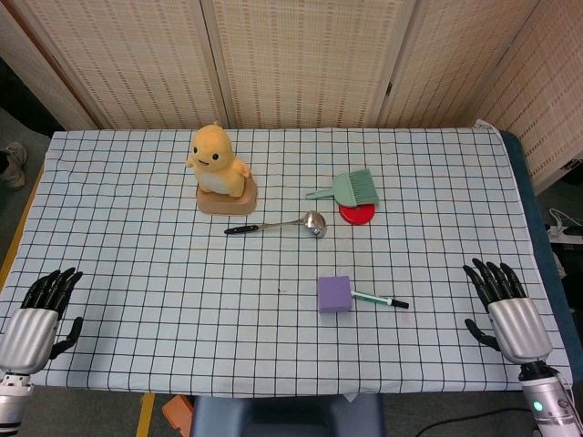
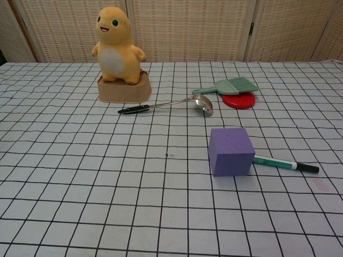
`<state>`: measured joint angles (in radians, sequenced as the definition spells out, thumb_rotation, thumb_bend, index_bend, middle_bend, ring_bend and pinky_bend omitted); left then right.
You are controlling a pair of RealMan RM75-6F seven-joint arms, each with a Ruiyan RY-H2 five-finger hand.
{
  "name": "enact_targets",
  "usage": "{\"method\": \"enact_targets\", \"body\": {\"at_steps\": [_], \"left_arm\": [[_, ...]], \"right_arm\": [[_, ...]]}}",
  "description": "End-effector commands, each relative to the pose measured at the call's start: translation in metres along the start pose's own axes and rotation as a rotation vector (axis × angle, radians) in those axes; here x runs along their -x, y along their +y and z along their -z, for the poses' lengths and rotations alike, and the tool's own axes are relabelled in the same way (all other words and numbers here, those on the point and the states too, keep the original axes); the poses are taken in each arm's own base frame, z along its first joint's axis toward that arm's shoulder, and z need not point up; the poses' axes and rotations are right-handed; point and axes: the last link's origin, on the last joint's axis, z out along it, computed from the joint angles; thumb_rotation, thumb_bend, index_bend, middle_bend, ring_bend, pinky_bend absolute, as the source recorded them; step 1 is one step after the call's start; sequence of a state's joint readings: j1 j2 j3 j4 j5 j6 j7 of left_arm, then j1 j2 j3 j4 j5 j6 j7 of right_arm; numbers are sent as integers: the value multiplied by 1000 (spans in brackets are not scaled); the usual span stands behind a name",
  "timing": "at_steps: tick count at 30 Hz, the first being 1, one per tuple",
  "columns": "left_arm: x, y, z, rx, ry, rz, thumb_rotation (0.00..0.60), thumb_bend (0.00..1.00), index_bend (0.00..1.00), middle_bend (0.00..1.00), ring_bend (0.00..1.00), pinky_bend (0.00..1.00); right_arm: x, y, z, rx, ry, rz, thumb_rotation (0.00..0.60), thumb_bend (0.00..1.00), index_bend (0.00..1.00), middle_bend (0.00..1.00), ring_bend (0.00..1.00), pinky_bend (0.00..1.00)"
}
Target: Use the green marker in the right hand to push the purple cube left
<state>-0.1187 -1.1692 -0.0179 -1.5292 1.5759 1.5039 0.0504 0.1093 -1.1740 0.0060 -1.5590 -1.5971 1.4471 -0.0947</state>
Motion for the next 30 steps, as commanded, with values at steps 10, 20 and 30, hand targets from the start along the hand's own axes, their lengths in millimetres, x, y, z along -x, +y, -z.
{"method": "enact_targets", "body": {"at_steps": [10,20,30], "left_arm": [[1,1,-5,14,-32,59,600,482,0,17,0,91],[-1,0,-6,42,-65,119,600,483,0,17,0,83],[-5,-1,-3,52,-82,164,600,483,0,13,0,84]], "right_arm": [[27,-34,-10,24,-48,-52,600,175,100,174,2,2],[47,-90,-39,18,-91,9,600,223,316,342,90,30],[76,-119,-75,49,-172,63,600,269,352,351,106,34]]}}
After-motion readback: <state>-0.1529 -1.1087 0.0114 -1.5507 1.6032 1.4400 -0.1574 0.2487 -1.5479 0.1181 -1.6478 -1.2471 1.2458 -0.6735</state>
